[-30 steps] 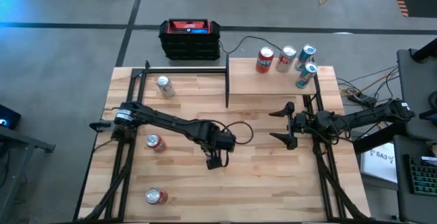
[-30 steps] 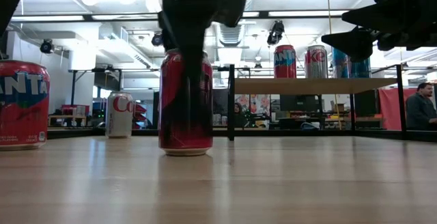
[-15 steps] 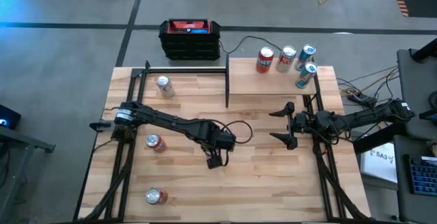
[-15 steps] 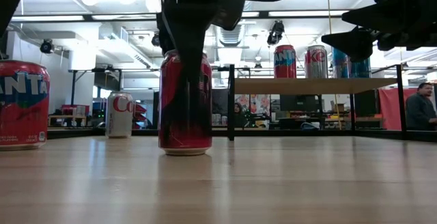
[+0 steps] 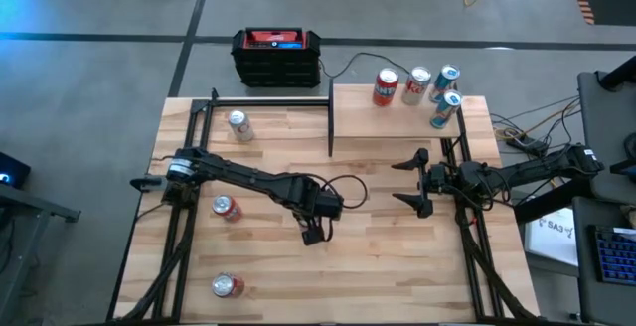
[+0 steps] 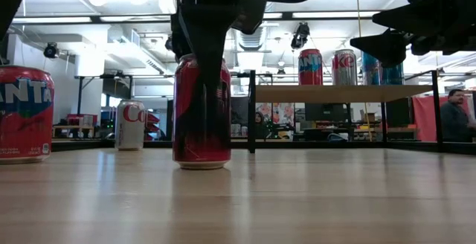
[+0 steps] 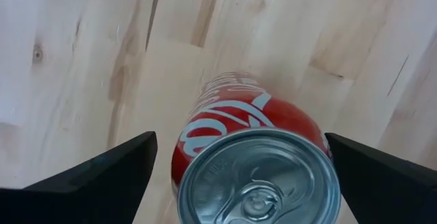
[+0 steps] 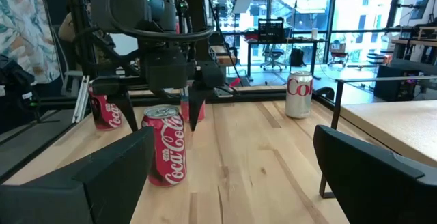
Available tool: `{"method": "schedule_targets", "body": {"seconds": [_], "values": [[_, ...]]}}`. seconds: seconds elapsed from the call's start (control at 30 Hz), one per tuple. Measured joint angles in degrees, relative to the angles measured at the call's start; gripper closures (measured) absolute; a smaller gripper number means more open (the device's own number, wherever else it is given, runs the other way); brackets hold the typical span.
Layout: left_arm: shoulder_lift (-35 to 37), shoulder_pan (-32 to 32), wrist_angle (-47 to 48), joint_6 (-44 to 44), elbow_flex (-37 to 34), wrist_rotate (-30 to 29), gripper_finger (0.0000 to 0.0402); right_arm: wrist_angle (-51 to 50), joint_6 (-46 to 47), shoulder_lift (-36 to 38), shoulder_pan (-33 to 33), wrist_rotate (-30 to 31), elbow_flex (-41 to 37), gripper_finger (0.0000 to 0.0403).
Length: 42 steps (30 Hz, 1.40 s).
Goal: Place canned beverage on shelf
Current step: Put the top red white soda can on the shelf
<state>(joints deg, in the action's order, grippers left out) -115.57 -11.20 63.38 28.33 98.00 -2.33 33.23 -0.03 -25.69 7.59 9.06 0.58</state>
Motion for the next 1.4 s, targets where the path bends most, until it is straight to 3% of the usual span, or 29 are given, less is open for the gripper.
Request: {"method": "schedule_targets", "body": {"seconds": [0.37,0.7,0.8,1.4], "values": [[0.0,0.0,-0.2,2.4,-0.6,0.0,0.0012,0.0,0.0,0.0,0.0,0.0,0.0,0.0019],[0.0,0.0,-0.1,0.2,-1.8,0.0,0.0096,0.0,0.0,0.0,0.0,0.0,0.0,0.0019],[0.0,0.1,-0.1,-4.6,-1.6,0.2,0.0116,0.0,0.0,0.0,0.0,0.0,0.0,0.0019],[0.0,0.0,-0.5,-53.1,-1.3,0.3,0.0116,0.0,0.0,0.0,0.0,0.0,0.0,0.0019]]}}
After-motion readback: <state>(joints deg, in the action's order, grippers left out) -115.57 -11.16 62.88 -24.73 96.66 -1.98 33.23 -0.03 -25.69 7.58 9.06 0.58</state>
